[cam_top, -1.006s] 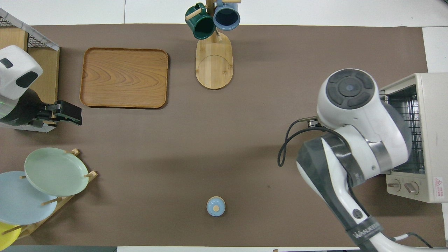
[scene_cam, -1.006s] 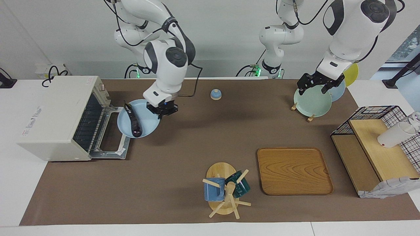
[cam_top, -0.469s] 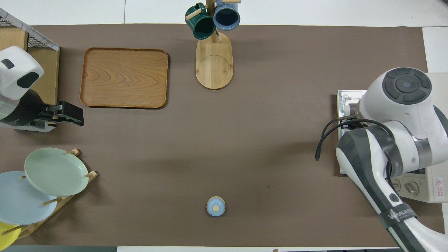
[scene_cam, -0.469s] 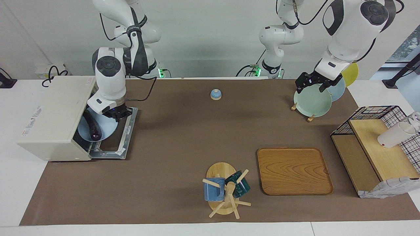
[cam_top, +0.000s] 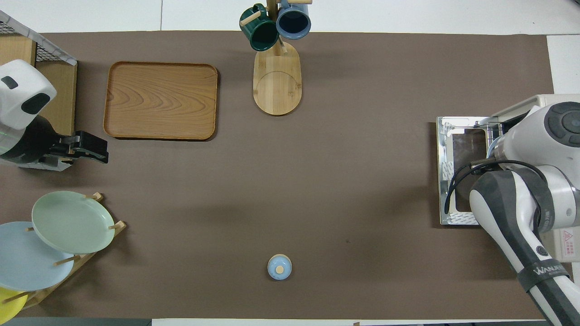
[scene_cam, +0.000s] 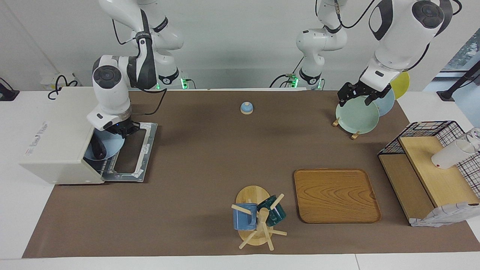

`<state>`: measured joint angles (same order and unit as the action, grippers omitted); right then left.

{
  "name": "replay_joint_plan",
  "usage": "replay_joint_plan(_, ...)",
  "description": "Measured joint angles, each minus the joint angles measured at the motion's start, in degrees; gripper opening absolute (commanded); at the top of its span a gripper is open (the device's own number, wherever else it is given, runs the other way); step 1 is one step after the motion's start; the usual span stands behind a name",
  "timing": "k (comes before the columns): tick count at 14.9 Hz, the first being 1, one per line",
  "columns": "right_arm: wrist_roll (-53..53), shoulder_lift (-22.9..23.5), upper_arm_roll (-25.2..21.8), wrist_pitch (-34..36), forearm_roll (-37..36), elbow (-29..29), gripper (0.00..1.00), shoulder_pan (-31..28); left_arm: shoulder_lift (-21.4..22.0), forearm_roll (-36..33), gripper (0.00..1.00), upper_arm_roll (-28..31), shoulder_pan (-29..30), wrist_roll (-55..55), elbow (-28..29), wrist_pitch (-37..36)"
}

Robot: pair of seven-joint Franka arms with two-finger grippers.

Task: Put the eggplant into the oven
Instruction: 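Open the right gripper inside the oven and draw it back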

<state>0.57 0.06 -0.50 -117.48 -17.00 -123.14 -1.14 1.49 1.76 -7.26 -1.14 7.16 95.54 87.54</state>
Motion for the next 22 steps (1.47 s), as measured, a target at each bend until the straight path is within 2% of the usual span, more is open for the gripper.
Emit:
replay_joint_plan(5,0.00,-0.44,-0.01,-3.34,0.00,-1.77,0.00,-0.88,0.99,0.00,1.00,0.00,0.00,0.00,-0.06,0.00)
replay_joint_plan(9,0.00,-0.44,-0.01,-4.02,0.40,-2.53,0.09,-0.92,1.33,0.00,1.00,0.00,0.00,0.00,-0.06,0.00)
replay_joint_plan(13,0.00,-0.44,-0.01,-4.46,1.10,-3.21,0.11,-1.00,1.33,0.00,1.00,0.00,0.00,0.00,-0.06,0.00)
replay_joint_plan(15,0.00,-0.44,-0.01,-4.81,1.11,-3.28,0.18,-1.01,1.33,0.00,1.00,0.00,0.00,0.00,-0.06,0.00)
replay_joint_plan(17,0.00,-0.44,0.03,-4.81,1.11,-3.27,0.32,-1.00,1.33,0.00,1.00,0.00,0.00,0.00,-0.06,0.00)
replay_joint_plan(18,0.00,-0.44,0.09,-4.81,1.11,-3.25,0.35,-0.98,1.33,0.00,1.00,0.00,0.00,0.00,-0.06,0.00)
replay_joint_plan(20,0.00,-0.45,0.29,-4.80,1.11,-2.98,0.35,-0.80,1.33,0.00,1.00,0.00,0.00,0.00,-0.06,0.00)
replay_joint_plan(22,0.00,-0.48,0.68,-4.70,1.99,-1.95,0.23,0.59,1.33,0.00,1.00,0.00,0.00,0.00,-0.06,0.00)
